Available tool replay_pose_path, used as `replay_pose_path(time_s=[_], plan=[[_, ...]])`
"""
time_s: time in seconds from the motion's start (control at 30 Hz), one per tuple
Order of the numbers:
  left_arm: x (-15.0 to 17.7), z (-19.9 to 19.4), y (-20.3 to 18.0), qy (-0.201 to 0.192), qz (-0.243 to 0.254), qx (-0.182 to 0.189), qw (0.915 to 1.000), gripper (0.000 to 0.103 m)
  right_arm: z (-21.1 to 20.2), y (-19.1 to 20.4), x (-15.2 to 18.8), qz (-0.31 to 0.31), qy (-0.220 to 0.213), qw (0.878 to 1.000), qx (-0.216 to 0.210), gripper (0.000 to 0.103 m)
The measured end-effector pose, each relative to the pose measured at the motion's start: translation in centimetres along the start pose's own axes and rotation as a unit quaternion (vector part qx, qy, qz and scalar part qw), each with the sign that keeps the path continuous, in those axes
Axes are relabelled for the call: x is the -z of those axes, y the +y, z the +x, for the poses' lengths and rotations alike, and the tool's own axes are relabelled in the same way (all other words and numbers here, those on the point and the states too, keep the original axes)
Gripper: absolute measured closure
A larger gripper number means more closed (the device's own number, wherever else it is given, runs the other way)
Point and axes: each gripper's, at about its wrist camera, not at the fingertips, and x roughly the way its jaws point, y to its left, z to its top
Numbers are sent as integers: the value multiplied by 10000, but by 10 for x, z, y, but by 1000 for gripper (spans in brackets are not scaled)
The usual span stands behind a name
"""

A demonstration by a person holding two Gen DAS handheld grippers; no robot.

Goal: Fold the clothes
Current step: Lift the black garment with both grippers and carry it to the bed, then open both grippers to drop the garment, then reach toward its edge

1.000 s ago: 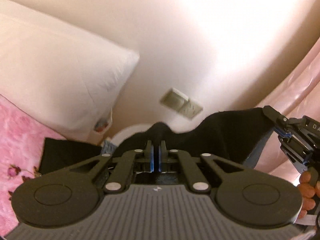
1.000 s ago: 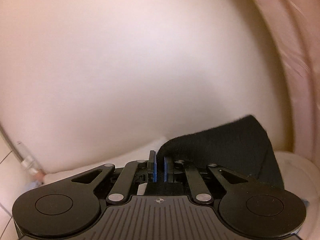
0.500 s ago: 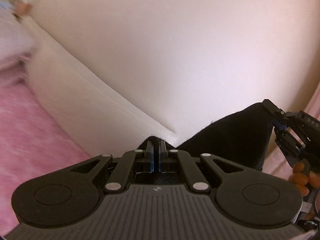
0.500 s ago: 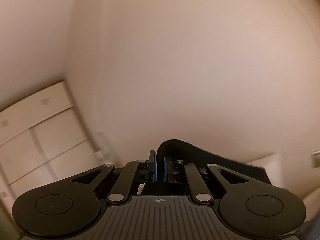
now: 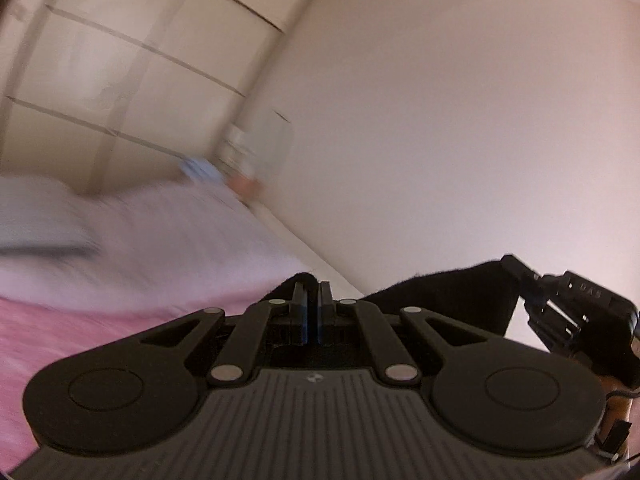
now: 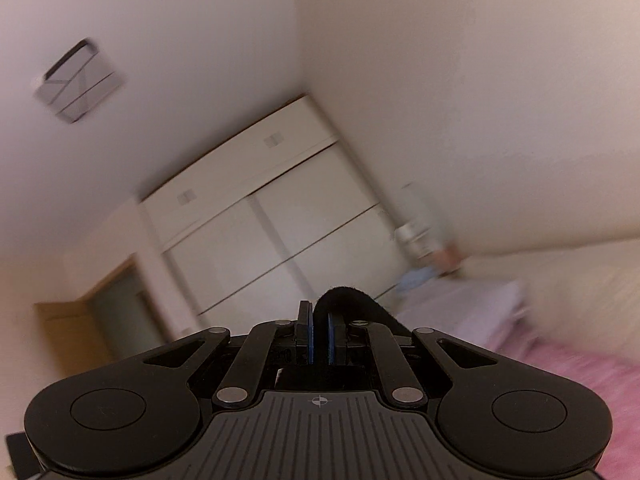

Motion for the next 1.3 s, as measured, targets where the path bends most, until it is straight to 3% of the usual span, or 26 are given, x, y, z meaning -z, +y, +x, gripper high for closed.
replay_pose_path(time_s=[0.1,0.17,0.2,0.23,0.33,0.5,0.6,0.63,0.7,1.0,1.3], plan=[[-23,-41,44,-12,-3,-810,9967,99,69,49,21,-99,1000,9947,-207,95],[-23,-60,71,181,-23,-1399,9900,99,118,75,45,-268,2061,9781,-72,75],[-23,-69,85,277,-33,-1692,9852,98,138,86,62,-386,2615,9644,20,54],[-22,-78,98,397,-62,-1964,9797,94,152,95,82,-513,3062,9506,50,49],[6,-100,135,977,-504,-2701,9565,92,170,116,143,-826,3929,9158,9,49],[75,-156,174,1792,-1231,-3469,9124,92,114,126,261,-1450,5249,8387,82,49],[118,-194,181,2138,-1542,-3727,8897,92,82,137,307,-1666,5644,8084,122,49],[130,-204,183,2242,-1622,-3796,8828,92,74,138,315,-1627,5732,8030,130,49],[139,-210,178,2387,-1639,-3841,8767,92,45,134,318,-1584,5829,7969,132,49],[189,-206,123,2639,-1596,-3813,8715,92,-15,122,302,-2053,5893,7814,56,49],[244,-225,69,2909,-1456,-4073,8534,90,-80,106,312,-2189,6177,7553,24,49]])
